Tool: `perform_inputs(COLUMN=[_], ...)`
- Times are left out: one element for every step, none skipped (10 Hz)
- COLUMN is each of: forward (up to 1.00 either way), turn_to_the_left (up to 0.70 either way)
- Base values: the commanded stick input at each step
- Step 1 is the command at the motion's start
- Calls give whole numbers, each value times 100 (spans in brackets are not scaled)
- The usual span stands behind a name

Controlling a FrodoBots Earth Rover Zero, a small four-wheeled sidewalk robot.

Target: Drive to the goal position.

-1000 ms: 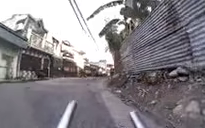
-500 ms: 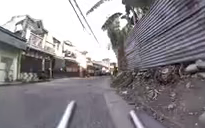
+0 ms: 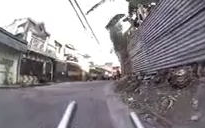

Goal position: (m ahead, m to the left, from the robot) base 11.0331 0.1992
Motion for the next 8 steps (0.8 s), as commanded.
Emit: perform_inputs(forward=[85, 85, 85, 85, 85, 85, 85, 85], turn_to_the_left=[0, 0, 0, 0, 0, 0, 0, 0])
